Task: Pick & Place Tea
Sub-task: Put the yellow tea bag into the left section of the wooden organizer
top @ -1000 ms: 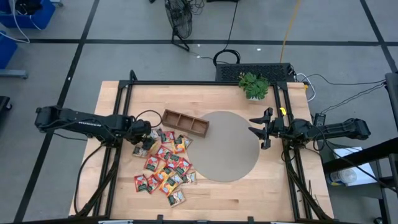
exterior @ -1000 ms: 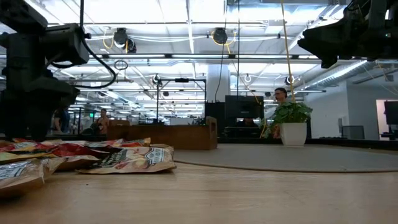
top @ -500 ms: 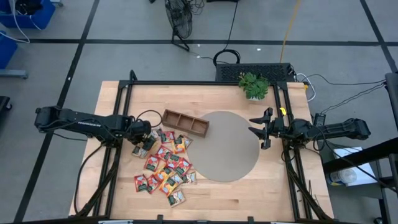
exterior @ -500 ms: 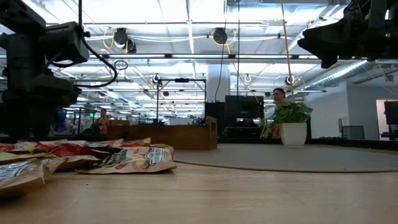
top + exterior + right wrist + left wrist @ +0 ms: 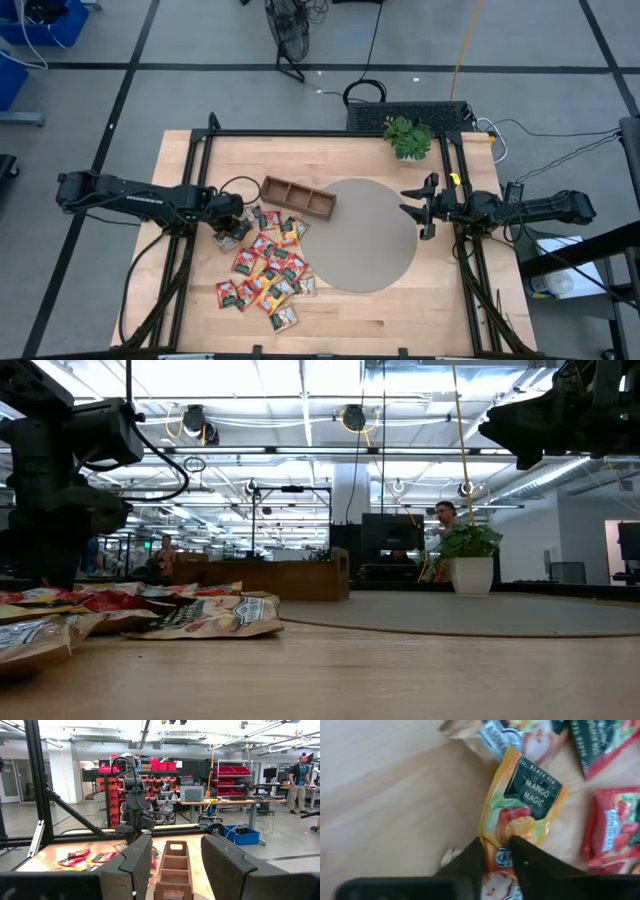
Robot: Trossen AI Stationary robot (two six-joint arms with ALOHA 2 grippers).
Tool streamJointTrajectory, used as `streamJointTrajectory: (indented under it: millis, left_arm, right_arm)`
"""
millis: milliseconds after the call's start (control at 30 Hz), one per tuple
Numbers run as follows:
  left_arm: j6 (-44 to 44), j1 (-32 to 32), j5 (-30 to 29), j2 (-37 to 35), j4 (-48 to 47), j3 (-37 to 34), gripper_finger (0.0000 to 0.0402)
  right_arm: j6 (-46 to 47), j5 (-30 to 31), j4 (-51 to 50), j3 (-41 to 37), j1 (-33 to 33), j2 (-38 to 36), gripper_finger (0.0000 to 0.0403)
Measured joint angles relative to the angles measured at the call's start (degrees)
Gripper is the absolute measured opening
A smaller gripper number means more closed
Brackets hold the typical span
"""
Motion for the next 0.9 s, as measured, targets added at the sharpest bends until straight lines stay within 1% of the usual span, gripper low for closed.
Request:
streamJointTrajectory:
  millis: [100,133,300,400,467,533,667,733,800,900]
  left_arm:
    - [0.7,-0.1,2.0,0.0,0.2,0.2,0.0024]
    - [0.6,-0.3,2.1,0.0,0.1,0.6,0.0016]
    - [1.9,-2.5,0.6,0.0,-0.7,5.2,0.0016]
    - [3.4,-3.9,-2.8,0.0,-3.3,9.5,0.0009]
    - [5.2,-4.8,-6.8,0.0,-4.9,12.6,0.0009]
    - [8.6,-5.7,-12.1,0.0,-4.4,15.7,0.0013]
    - [19.5,-6.9,-24.9,0.0,-1.5,19.8,0.0013]
    - [25.3,-6.9,-30.0,0.0,1.6,19.9,0.0009]
    - [29.7,-6.2,-33.8,0.0,3.8,19.5,0.0009]
    - [33.9,-4.5,-36.8,0.8,8.5,18.0,0.0015]
  right_arm:
    - [0.0,0.0,0.0,0.0,0.0,0.0,0.0155]
    - [0.0,0.0,0.0,0.0,0.0,0.0,0.0155]
    - [0.0,0.0,0.0,0.0,0.0,0.0,0.0155]
    - [0.0,0.0,0.0,0.0,0.0,0.0,0.0155]
    - [0.0,0.0,0.0,0.0,0.0,0.0,0.0155]
    - [0.0,0.0,0.0,0.0,0.0,0.0,0.0155]
    - [0.0,0.0,0.0,0.0,0.0,0.0,0.0155]
    - [0.0,0.0,0.0,0.0,0.0,0.0,0.0155]
    - [0.0,0.0,0.0,0.0,0.0,0.0,0.0155]
    - [0.0,0.0,0.0,0.0,0.0,0.0,0.0155]
